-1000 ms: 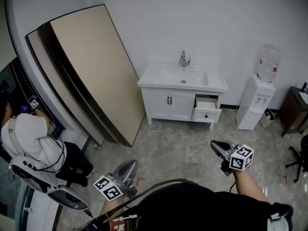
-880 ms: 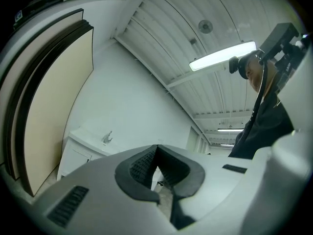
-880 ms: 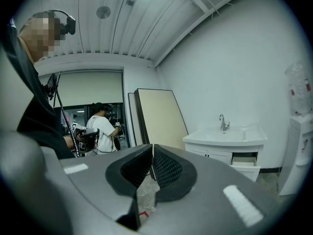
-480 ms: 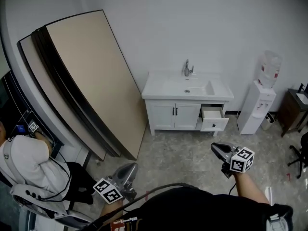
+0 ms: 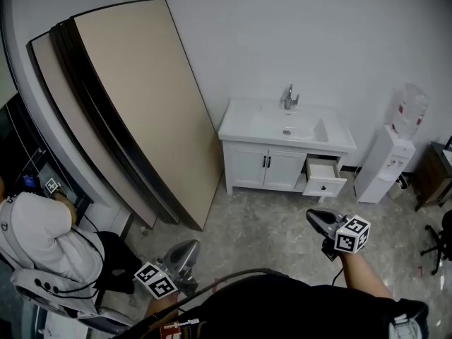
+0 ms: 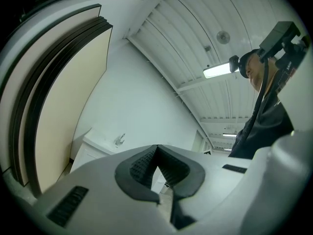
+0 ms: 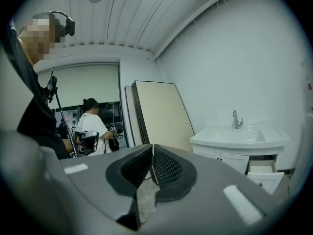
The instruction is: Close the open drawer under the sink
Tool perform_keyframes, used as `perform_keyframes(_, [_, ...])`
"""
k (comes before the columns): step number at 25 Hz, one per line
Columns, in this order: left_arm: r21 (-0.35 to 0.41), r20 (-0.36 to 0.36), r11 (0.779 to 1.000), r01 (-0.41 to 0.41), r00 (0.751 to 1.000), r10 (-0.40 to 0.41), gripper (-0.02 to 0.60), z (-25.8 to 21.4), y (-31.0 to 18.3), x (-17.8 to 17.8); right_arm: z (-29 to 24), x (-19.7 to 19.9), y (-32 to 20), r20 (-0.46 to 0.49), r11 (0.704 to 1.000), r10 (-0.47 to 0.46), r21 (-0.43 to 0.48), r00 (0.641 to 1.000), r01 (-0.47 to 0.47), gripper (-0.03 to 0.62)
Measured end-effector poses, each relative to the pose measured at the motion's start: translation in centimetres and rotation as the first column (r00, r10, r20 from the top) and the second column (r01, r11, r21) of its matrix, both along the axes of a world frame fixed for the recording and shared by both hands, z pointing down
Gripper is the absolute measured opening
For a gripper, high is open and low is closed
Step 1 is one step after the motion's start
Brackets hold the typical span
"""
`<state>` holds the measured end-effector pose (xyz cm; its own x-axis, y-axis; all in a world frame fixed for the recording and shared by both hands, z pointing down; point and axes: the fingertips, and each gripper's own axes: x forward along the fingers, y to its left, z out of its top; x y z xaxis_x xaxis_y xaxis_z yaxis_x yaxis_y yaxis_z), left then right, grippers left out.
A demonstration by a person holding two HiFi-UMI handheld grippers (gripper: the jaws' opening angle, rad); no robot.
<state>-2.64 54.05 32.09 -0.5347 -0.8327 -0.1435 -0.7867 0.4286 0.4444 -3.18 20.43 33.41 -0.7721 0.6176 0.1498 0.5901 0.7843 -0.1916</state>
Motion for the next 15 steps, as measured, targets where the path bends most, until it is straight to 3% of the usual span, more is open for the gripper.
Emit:
perform_keyframes(6, [-0.021, 0.019, 0.999, 0.047, 0.999, -0.046, 0.000, -0.7, -2.2, -3.8, 1.5, -4.9, -1.6, -0.006, 0.998, -0.064, -0.014, 0.998, 0.064, 0.011])
perform_keyframes(15, [-0.049, 0.072, 0.991, 0.122, 0.990, -0.118, 0.000, -3.8, -10.8, -11.5, -0.6, -15.6, -11.0, 0.038, 0.993, -0.110, -0.038, 0.993, 0.111, 0.011])
